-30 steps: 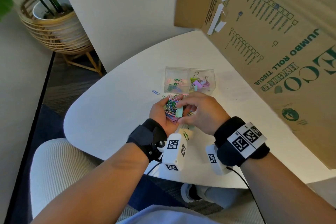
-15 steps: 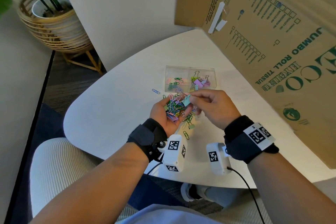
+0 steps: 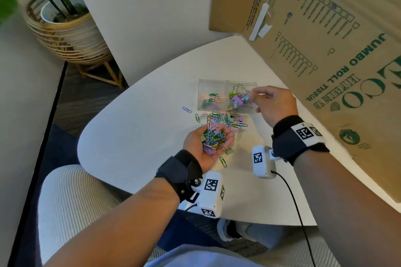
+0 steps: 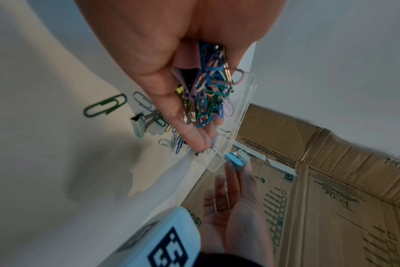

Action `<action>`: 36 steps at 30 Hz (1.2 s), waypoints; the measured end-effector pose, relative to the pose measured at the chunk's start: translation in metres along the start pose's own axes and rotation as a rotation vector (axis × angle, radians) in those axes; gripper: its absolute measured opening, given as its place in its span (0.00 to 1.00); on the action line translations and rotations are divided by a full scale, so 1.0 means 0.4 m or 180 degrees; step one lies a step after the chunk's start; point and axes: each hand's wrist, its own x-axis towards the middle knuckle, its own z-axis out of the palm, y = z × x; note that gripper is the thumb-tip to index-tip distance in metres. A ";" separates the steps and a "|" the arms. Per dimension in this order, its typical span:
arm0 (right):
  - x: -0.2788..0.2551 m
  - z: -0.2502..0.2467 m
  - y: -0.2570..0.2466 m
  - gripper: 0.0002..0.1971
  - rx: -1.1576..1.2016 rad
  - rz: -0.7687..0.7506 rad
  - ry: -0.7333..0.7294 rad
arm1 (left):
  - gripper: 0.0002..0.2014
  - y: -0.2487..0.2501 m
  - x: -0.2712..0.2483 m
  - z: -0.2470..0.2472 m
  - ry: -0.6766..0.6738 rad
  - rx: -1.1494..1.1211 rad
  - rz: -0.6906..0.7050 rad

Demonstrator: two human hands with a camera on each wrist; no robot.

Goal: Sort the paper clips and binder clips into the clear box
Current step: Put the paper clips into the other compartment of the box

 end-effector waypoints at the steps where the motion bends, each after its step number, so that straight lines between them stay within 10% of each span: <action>1: 0.004 0.001 0.004 0.03 -0.0199 -0.0003 -0.0080 | 0.22 0.000 -0.001 0.000 0.0001 -0.0006 0.0001; 20: -0.185 0.065 -0.054 0.09 -0.0892 -0.0851 -0.1788 | 0.22 0.033 0.005 0.023 -0.0279 0.0014 0.0150; 28: -0.205 0.084 -0.038 0.07 -0.1546 -0.1310 -0.1388 | 0.21 0.031 0.018 0.029 -0.0108 0.0084 0.0236; 36: -0.207 0.057 -0.044 0.09 -0.0451 -0.0997 -0.1252 | 0.20 0.039 0.001 0.041 -0.0103 -0.0104 0.0189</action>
